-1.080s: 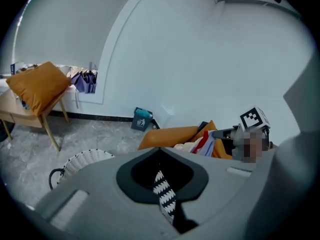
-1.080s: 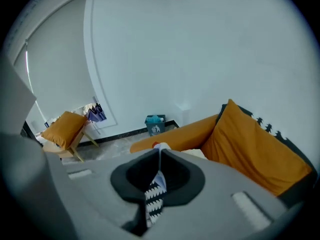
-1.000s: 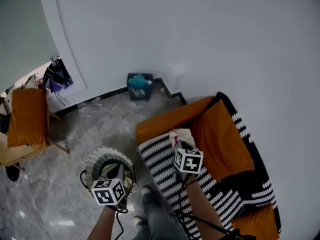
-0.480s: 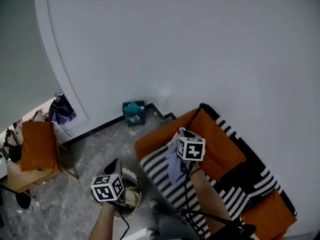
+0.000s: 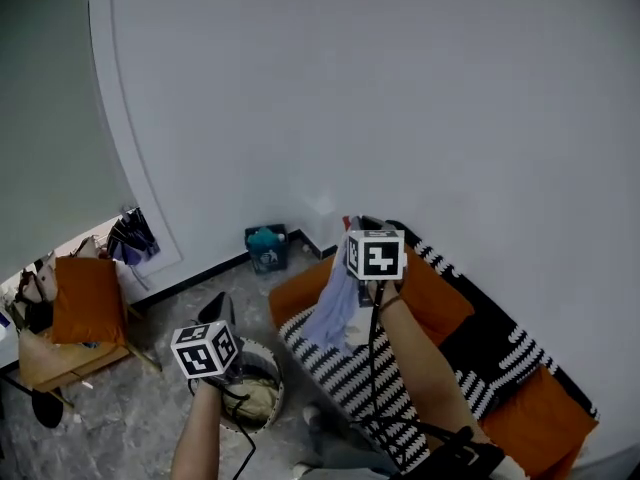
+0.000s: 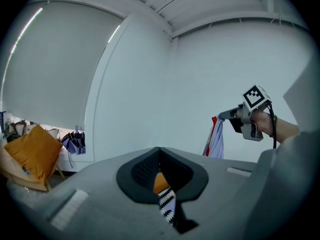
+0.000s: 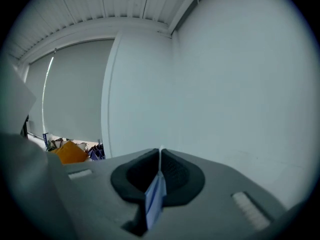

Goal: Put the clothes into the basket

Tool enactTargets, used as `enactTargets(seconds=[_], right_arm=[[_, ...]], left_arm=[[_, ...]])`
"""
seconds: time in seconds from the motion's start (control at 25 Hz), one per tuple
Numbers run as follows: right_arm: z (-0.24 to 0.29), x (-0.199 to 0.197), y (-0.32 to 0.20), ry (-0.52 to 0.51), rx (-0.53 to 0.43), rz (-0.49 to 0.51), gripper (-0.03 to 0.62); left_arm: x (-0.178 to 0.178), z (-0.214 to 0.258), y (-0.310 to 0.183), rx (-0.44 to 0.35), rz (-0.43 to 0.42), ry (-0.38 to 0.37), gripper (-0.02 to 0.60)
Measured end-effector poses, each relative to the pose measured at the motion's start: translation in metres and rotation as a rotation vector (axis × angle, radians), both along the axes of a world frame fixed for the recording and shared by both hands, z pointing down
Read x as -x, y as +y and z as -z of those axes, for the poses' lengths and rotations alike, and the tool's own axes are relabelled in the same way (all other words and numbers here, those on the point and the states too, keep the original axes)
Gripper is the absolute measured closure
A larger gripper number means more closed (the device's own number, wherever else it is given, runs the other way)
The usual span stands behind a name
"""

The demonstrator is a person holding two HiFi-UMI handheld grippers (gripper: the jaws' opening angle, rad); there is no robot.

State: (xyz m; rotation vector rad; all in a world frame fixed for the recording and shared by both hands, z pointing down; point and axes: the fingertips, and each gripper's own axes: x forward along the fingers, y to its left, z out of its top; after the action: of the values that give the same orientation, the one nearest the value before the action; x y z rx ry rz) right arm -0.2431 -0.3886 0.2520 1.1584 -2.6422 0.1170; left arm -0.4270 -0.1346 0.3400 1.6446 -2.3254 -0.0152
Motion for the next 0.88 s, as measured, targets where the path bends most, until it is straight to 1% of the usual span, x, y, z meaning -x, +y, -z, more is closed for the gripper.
enactTargets(seconds=[0.16,0.36,0.52,0.68,0.88], right_arm=[[0.04,0.015,0.032,-0.027,-0.045,0.066,0.577],[0.08,0.034,0.073,-0.065,-0.088,0.178,0.578],[0.1,0.051,0.091,-0.056,-0.13,0.26,0.579],[0.116,0.069,0.12,-0.08,-0.123,0.366,0.578],[0.136,0.099,0.163,-0.108,-0.144,0.495,0.579]], left_arm=[[-0.002,0.024,0.022,-0.04,0.022,-0.002,0.588],[-0.001,0.05,0.048,-0.061,0.067,-0.028,0.588],[0.004,0.073,0.073,-0.09,0.145,-0.049,0.588],[0.009,0.086,0.102,-0.133,0.234,-0.024,0.588],[0.012,0.094,0.139,-0.15,0.323,-0.02,0.588]])
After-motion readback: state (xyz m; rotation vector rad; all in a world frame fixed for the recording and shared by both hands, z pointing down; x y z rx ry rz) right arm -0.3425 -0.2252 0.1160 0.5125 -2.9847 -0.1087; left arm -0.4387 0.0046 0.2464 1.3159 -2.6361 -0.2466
